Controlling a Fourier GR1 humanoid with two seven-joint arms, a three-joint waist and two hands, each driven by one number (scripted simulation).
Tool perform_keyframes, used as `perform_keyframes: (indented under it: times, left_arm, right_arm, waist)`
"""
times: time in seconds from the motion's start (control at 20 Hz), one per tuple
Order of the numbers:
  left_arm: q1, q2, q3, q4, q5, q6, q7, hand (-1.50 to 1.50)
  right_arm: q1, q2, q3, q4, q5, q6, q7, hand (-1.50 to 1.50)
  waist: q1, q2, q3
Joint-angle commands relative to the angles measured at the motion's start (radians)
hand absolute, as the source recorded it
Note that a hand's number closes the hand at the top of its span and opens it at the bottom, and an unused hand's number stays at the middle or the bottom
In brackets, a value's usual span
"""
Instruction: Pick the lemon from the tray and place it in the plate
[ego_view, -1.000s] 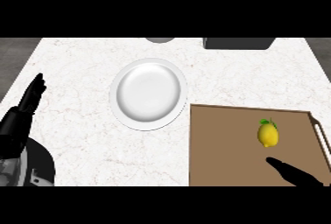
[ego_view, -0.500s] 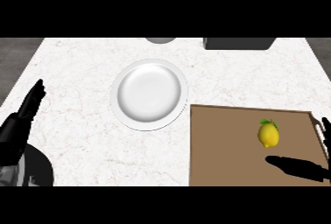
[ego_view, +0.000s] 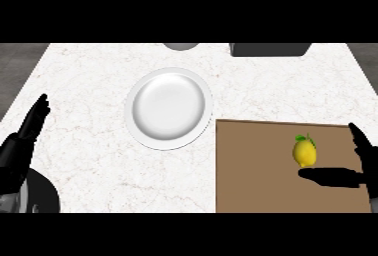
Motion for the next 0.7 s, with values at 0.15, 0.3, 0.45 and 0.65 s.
perform_keyframes:
  times: [0.15,0.3,0.45,0.65]
  left_arm:
    - [0.062,-0.014,0.014,0.100,0.029,-0.055,-0.021,0.00]
    - [0.068,-0.073,-0.036,0.074,-0.024,0.007,-0.008,0.00]
    - [0.075,-0.045,0.008,0.105,-0.017,-0.018,-0.053,0.00]
    - [0.088,-0.048,-0.003,0.061,-0.016,-0.015,-0.012,0.00]
  right_arm:
    - [-0.062,0.046,0.022,0.094,-0.037,0.075,-0.036,-1.50]
    - [-0.095,0.055,0.011,0.152,-0.043,0.093,-0.024,-1.50]
    - [-0.087,0.103,0.029,0.227,-0.013,0.070,-0.106,-1.50]
    - [-0.068,0.113,0.040,0.214,0.005,0.069,-0.102,-1.50]
  waist:
    - [-0.003,0.016,-0.029]
    - [-0.002,0.016,-0.028]
    - [-0.005,0.016,-0.028]
    - [-0.008,0.013,-0.028]
